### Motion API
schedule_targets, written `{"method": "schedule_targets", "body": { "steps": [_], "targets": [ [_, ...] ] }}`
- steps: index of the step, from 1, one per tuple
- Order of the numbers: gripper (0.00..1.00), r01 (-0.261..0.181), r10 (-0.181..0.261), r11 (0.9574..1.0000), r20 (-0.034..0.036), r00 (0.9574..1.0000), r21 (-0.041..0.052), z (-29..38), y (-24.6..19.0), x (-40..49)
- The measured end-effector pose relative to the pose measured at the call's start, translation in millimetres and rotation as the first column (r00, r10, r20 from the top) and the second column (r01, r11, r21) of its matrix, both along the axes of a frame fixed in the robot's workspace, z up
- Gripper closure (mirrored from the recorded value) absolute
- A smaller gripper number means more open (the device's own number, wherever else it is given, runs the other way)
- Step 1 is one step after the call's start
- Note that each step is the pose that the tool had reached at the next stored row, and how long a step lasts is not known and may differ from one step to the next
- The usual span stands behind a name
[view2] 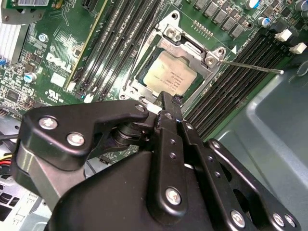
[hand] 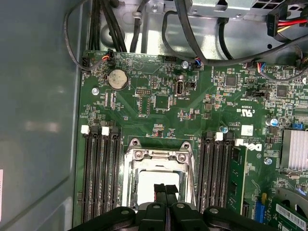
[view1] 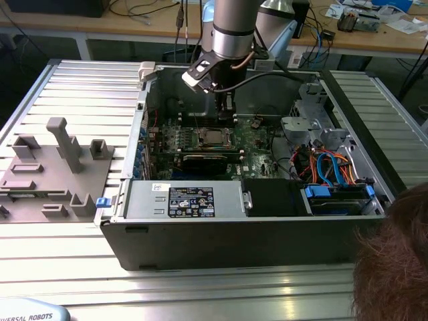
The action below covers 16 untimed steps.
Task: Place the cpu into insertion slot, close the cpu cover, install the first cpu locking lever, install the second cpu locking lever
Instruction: 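Close the cpu cover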
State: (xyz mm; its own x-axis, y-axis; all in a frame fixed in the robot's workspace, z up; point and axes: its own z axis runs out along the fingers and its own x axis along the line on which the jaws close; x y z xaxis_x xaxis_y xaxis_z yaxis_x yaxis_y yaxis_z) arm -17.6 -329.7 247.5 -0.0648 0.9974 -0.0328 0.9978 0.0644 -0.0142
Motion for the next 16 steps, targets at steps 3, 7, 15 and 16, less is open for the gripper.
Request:
{"method": "schedule_targets", "body": {
  "steps": [3, 7, 15, 16],
  "targets": [
    [0.89, 0.000, 0.000, 1.0000, 0.0001, 1.0000, 0.0005, -1.0, 0.0, -0.7],
    [0.89, 0.000, 0.000, 1.0000, 0.0000, 1.0000, 0.0005, -2.0, 0.0, -1.3],
    [0.89, 0.000, 0.000, 1.0000, 0.0000, 1.0000, 0.0005, -3.9, 0.0, -3.5],
    [0.89, 0.000, 0.000, 1.0000, 0.0001, 1.0000, 0.0005, -4.4, 0.0, -3.8]
  ]
}}
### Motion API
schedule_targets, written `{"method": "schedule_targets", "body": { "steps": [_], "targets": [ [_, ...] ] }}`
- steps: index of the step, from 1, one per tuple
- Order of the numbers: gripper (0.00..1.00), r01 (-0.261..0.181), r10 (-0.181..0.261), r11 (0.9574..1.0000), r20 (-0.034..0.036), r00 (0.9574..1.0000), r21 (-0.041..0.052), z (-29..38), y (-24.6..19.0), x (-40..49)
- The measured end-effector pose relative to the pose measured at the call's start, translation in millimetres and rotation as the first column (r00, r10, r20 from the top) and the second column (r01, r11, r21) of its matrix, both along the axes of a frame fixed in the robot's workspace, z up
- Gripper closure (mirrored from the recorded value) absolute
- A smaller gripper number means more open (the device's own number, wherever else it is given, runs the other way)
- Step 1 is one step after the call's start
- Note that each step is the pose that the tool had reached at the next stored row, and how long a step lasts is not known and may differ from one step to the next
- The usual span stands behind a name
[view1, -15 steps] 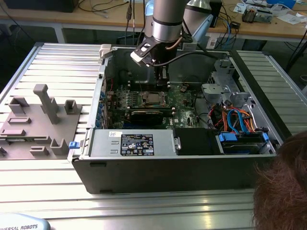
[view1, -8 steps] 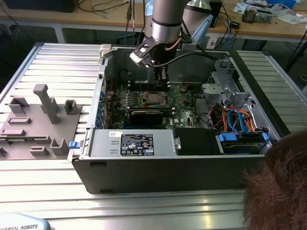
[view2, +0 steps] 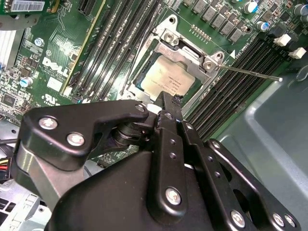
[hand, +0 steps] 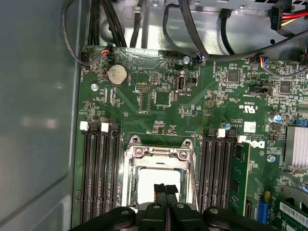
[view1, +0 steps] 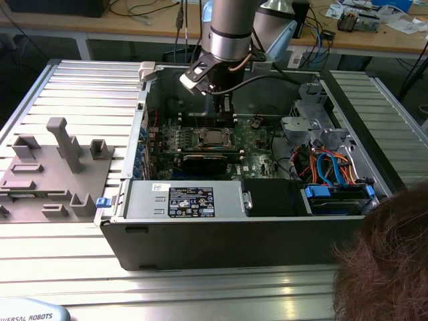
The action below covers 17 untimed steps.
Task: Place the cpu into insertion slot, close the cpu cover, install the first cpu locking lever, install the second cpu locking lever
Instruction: 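Close the cpu cover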
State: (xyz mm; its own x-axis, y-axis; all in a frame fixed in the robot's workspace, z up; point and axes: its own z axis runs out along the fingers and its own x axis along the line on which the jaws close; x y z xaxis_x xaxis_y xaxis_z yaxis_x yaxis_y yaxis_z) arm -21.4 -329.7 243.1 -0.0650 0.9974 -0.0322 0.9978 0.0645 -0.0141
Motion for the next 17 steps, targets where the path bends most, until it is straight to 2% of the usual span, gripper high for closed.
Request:
{"method": "schedule_targets", "body": {
  "steps": [17],
  "targets": [
    [0.89, 0.000, 0.000, 1.0000, -0.0001, 1.0000, -0.0001, -4.9, 0.0, -3.0]
  ]
}}
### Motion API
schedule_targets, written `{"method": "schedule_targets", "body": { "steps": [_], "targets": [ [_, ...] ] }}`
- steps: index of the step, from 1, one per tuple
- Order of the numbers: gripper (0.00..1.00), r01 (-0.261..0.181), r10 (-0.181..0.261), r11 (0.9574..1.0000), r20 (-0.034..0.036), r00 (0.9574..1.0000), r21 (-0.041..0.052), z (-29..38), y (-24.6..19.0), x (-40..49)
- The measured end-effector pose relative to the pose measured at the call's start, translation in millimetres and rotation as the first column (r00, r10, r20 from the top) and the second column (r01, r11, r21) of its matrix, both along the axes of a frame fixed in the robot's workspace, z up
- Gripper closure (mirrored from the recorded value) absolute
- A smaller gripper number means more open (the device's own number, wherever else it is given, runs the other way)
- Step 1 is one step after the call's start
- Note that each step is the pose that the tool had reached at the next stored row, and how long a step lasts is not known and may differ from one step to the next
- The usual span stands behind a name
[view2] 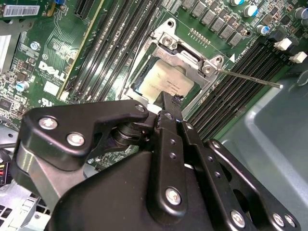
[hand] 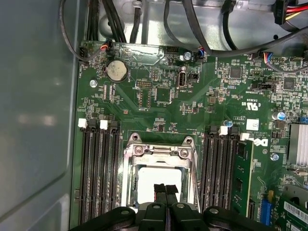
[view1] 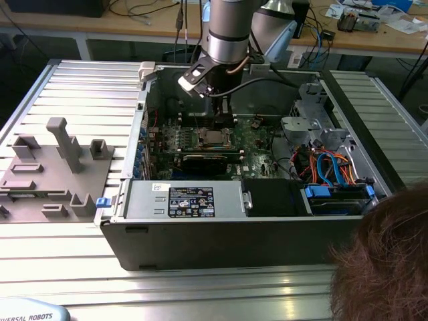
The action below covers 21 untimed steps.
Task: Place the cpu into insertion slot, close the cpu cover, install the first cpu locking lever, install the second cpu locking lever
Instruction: 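Close the cpu cover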
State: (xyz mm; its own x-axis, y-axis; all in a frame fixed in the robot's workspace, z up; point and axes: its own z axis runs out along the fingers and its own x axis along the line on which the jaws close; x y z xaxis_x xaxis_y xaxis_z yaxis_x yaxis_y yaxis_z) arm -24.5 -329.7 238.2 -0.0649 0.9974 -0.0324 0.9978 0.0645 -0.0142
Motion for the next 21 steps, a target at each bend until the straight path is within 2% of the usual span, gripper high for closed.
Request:
{"method": "schedule_targets", "body": {
  "steps": [21],
  "targets": [
    [0.89, 0.000, 0.000, 1.0000, 0.0001, 1.0000, 0.0001, -5.5, 0.0, -3.3]
  ]
}}
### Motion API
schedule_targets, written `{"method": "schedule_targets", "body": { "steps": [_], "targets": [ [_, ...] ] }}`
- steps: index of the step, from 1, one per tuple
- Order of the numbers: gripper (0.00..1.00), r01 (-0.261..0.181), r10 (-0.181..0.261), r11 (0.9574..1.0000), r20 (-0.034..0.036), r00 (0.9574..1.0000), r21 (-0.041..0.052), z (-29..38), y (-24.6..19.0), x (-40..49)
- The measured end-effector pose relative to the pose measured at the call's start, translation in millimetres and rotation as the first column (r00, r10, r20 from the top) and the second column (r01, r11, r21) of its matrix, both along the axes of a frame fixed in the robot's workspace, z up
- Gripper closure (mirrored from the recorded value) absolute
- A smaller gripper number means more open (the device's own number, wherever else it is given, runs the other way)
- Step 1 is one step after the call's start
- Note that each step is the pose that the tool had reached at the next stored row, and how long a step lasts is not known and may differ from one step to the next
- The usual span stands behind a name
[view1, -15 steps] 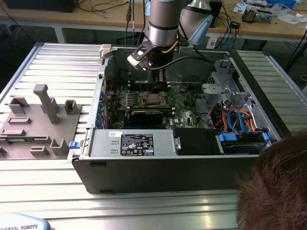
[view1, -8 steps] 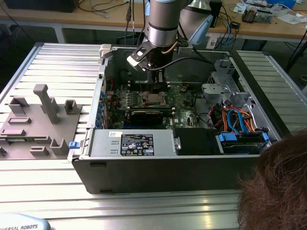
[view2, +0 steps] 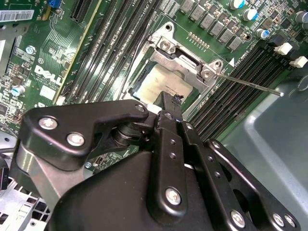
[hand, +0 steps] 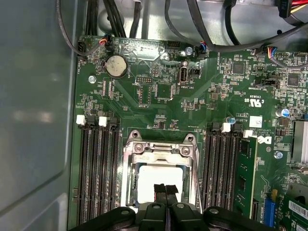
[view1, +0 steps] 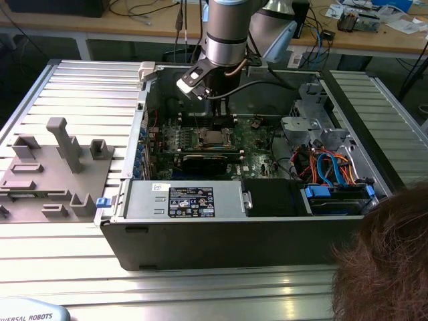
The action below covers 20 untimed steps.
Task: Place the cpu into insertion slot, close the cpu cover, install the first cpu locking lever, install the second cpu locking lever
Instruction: 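Close the cpu cover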
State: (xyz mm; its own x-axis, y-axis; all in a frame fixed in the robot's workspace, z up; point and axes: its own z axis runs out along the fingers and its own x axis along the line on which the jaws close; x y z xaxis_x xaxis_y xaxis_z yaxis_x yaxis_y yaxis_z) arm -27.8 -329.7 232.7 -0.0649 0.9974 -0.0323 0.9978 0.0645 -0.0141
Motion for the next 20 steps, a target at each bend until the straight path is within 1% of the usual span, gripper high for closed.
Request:
{"method": "schedule_targets", "body": {
  "steps": [20],
  "targets": [
    [0.89, 0.000, 0.000, 1.0000, 0.0001, 1.0000, 0.0001, -4.5, 0.0, -1.9]
  ]
}}
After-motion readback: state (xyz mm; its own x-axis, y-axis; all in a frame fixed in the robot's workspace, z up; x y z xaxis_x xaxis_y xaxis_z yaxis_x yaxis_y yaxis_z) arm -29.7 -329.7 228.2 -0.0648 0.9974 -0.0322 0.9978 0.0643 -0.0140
